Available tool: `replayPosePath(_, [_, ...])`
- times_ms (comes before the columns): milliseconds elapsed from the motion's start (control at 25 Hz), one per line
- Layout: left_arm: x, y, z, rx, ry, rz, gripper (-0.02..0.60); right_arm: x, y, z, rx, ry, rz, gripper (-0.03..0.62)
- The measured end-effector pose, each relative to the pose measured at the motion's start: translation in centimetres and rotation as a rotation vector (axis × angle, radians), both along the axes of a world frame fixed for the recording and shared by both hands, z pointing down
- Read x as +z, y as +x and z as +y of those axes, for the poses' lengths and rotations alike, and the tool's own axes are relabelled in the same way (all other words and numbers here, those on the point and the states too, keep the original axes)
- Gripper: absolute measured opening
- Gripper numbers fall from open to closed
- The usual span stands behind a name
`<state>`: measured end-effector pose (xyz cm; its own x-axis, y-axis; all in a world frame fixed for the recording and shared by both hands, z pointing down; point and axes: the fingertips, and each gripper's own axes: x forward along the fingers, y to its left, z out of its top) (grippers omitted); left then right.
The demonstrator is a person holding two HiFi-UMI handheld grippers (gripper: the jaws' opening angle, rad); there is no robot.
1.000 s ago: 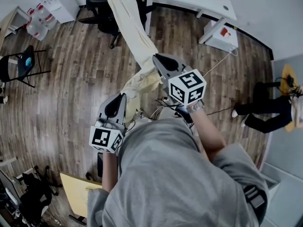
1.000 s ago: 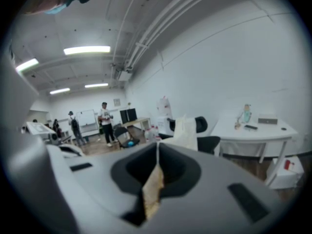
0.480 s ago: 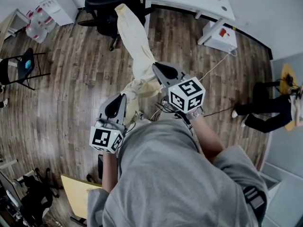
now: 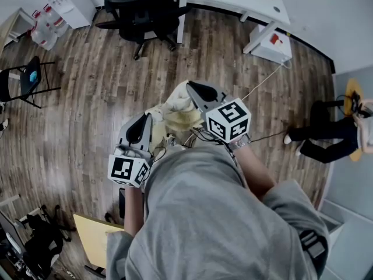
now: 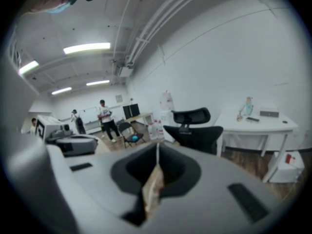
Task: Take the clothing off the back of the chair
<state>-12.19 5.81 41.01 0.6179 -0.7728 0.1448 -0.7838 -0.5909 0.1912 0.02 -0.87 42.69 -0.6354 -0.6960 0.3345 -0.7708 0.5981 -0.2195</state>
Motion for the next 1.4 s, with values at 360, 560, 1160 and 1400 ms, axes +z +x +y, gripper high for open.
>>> replayPosePath(360, [-0.8,-1.7,-1.5,-0.101,0.042,-0.011,0.037,-0.6,-0.5,-0.2,-0.020,0.015,-0.009,0.038])
replayPosePath(560, [-1.2,-2.4,-1.7,-0.122,0.038,-0.014,0.037,-1.3,-1.0,-0.1,-0.033,0.024,-0.012,0.038])
replayPosePath(1160, [-0.5,-2.3,-2.5,-0.101,0.038,-0.020,0.037,-0.6,-1.4,-0.9,-0.054,0.019,0.006,0.038])
replayPosePath(1400, [-0.3,-2.7,-2.8,-0.107,0.027,-0.016,0.037,-0.5,-1.8,-1.2,-0.067,0.018,0.016,0.038])
